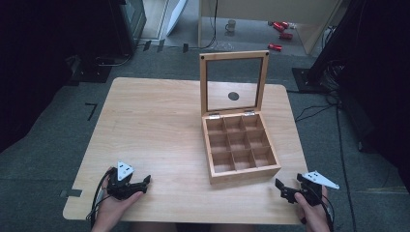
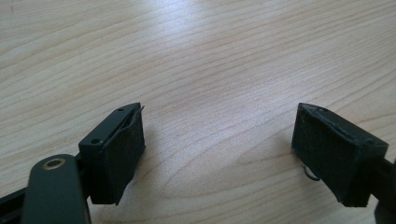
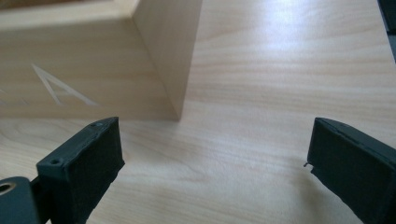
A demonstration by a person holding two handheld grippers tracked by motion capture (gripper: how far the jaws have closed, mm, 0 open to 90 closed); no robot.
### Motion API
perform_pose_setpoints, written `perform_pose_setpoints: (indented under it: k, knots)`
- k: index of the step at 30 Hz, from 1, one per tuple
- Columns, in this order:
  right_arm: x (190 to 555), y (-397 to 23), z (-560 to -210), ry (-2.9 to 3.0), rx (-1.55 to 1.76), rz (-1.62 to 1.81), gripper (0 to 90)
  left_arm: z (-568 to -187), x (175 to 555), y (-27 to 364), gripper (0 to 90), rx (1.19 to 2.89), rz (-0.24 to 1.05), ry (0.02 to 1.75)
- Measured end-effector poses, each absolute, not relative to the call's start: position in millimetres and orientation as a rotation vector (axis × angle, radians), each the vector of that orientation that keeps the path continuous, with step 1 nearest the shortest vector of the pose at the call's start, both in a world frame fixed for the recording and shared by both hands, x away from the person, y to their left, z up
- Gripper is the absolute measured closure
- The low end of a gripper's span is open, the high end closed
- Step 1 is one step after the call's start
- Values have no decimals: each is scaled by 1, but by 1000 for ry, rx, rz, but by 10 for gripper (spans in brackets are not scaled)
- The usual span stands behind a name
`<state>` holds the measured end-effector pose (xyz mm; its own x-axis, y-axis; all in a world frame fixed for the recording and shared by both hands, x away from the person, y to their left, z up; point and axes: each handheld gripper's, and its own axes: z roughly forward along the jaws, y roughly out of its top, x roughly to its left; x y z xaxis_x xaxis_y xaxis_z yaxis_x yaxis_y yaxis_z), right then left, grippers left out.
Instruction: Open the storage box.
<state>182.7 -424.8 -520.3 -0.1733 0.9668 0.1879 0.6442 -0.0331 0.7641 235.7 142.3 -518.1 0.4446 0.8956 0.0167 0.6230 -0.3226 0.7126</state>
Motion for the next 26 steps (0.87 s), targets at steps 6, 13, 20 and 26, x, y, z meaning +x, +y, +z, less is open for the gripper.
perform_pose_setpoints:
  k: [6, 13, 20, 26]
  knots:
    - [182, -421, -524, 1868, 1691, 1019, 31, -518, 236, 142, 176, 2060, 552, 1270]
    - [184, -417, -525, 1875, 1697, 947, 31, -518, 237, 142, 177, 2059, 553, 1273]
    - [186, -407, -526, 1896, 1654, 828, 30, -518, 237, 142, 179, 2059, 553, 1273]
    - [186, -407, -526, 1896, 1654, 828, 30, -518, 237, 142, 180, 2059, 551, 1272]
